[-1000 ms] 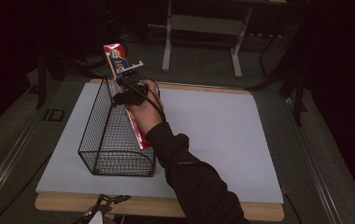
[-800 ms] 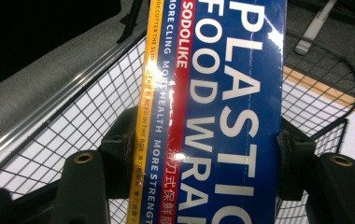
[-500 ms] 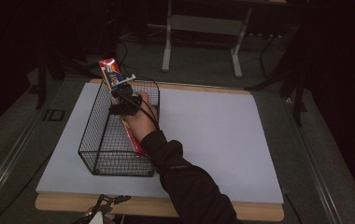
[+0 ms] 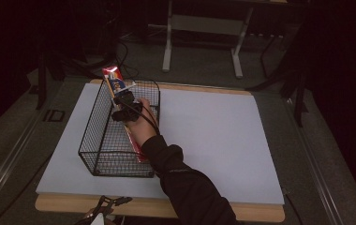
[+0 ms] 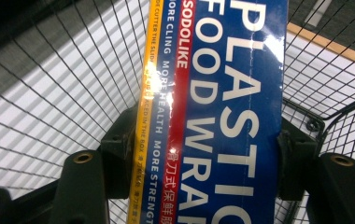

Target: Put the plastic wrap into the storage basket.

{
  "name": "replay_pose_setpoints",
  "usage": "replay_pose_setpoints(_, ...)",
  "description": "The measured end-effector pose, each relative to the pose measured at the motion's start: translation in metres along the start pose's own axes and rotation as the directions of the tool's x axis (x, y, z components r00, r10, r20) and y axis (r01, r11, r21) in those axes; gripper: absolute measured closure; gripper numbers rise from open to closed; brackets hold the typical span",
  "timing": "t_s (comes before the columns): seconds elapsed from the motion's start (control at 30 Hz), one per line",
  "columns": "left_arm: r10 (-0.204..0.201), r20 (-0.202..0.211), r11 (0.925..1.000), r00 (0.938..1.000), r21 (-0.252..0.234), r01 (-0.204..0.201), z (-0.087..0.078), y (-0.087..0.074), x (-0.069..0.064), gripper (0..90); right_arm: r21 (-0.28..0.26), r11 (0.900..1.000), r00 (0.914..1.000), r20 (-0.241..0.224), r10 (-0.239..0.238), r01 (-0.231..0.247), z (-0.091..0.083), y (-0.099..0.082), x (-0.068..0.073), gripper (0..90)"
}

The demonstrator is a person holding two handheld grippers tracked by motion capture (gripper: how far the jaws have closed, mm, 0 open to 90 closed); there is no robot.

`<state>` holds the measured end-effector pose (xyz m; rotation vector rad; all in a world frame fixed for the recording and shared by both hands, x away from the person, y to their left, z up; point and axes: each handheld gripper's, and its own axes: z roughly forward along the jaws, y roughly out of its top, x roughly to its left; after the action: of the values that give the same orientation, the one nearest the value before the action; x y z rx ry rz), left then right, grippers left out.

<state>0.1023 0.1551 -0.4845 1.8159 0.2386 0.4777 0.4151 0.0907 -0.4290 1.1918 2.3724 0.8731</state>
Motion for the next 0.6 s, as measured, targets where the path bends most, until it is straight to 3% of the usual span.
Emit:
replay_pose_setpoints(0.17,0.001,0.003,1.0000,1.0000,0.002,-0.001,0.000,0.000,0.000,0.0,0.049,0.9982,0.9988,-0.035,0.035,-0.034,0.011,-0.007,-0.004,38.2)
replay_pose_setpoints(0.43,-0.001,0.006,1.0000,1.0000,0.003,0.001,0.001,0.000,0.000,0.1,0.037,0.9990,0.9986,-0.047,0.025,-0.023,0.010,-0.008,-0.006,36.2)
replay_pose_setpoints(0.57,0.000,0.006,1.0000,1.0000,0.007,0.000,0.001,0.000,-0.001,0.1,0.018,0.9990,0.9967,-0.068,0.043,-0.041,0.006,-0.008,-0.009,31.0)
replay_pose_setpoints(0.6,0.000,0.005,1.0000,1.0000,0.008,0.000,0.001,-0.001,-0.001,0.1,0.000,0.9988,0.9942,-0.096,0.049,-0.049,0.000,-0.008,-0.013,26.0)
